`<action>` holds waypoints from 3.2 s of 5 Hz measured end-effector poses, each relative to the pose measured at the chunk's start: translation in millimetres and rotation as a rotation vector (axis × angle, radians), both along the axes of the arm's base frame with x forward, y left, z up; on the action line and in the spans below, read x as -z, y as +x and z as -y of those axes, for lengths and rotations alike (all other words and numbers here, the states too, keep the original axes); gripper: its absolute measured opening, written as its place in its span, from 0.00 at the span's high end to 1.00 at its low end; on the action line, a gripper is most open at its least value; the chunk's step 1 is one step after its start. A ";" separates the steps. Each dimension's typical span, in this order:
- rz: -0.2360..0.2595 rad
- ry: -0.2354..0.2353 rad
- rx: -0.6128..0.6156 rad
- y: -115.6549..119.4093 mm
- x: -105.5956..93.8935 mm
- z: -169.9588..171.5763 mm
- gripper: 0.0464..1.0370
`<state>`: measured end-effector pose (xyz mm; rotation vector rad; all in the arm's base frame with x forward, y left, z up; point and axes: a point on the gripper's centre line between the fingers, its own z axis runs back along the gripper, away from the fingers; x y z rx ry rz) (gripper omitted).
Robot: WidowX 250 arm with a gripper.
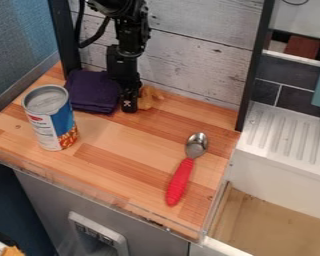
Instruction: Put the object in between the can and the spoon
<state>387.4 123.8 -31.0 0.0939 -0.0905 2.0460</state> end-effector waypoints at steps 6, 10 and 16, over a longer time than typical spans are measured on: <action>0.123 0.083 0.133 -90.8 -69.4 21.6 0.50; 0.030 0.088 0.315 -137.3 -15.1 36.6 0.50; 0.010 0.105 0.352 -141.6 -39.0 43.9 0.04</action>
